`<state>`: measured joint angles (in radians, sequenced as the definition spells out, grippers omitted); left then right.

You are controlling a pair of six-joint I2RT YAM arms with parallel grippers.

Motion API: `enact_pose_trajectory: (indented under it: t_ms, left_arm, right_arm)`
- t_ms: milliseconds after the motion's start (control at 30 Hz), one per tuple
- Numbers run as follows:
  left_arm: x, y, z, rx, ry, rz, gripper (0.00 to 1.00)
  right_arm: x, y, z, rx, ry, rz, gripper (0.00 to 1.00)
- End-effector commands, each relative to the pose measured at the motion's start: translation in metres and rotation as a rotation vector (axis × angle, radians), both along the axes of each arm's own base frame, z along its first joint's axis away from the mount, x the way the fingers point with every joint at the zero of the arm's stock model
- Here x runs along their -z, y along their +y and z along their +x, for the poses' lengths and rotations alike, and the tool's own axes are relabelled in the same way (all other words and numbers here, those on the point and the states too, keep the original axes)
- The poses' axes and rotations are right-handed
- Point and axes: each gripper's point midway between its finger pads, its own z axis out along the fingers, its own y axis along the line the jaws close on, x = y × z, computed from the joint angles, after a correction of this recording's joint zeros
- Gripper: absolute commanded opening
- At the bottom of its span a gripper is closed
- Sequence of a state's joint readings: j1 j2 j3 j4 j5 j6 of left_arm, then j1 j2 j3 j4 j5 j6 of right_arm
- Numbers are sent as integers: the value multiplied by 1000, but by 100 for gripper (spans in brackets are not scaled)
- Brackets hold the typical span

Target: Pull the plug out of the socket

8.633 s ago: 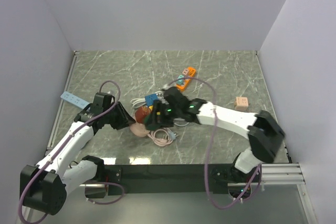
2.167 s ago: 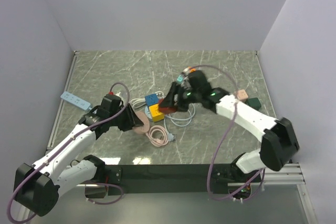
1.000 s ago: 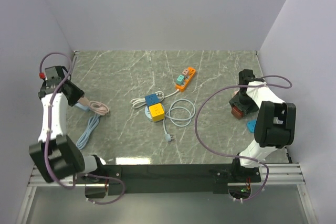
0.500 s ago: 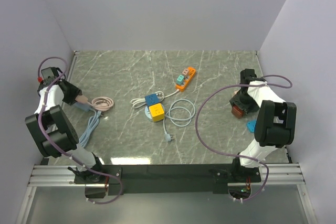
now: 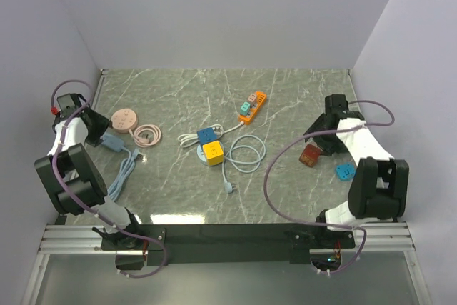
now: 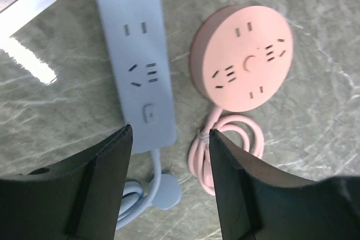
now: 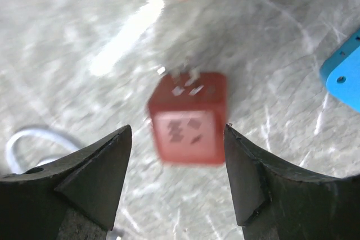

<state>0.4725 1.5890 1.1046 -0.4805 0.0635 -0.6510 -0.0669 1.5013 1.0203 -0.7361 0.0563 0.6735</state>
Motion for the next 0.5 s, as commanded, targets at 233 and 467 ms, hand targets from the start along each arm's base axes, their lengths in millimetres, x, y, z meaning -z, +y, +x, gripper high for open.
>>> enact_pose_trajectory:
  t_ms: [233,467]
  left_arm:
    - [-78,-61,-17,114,-245,-47,65]
    - [-83,-168,-52,479,-329,-247,77]
  right_arm:
    - [-91,90,-9,-426,-267,112,79]
    - [-121,194,-25,-838,-320,101,83]
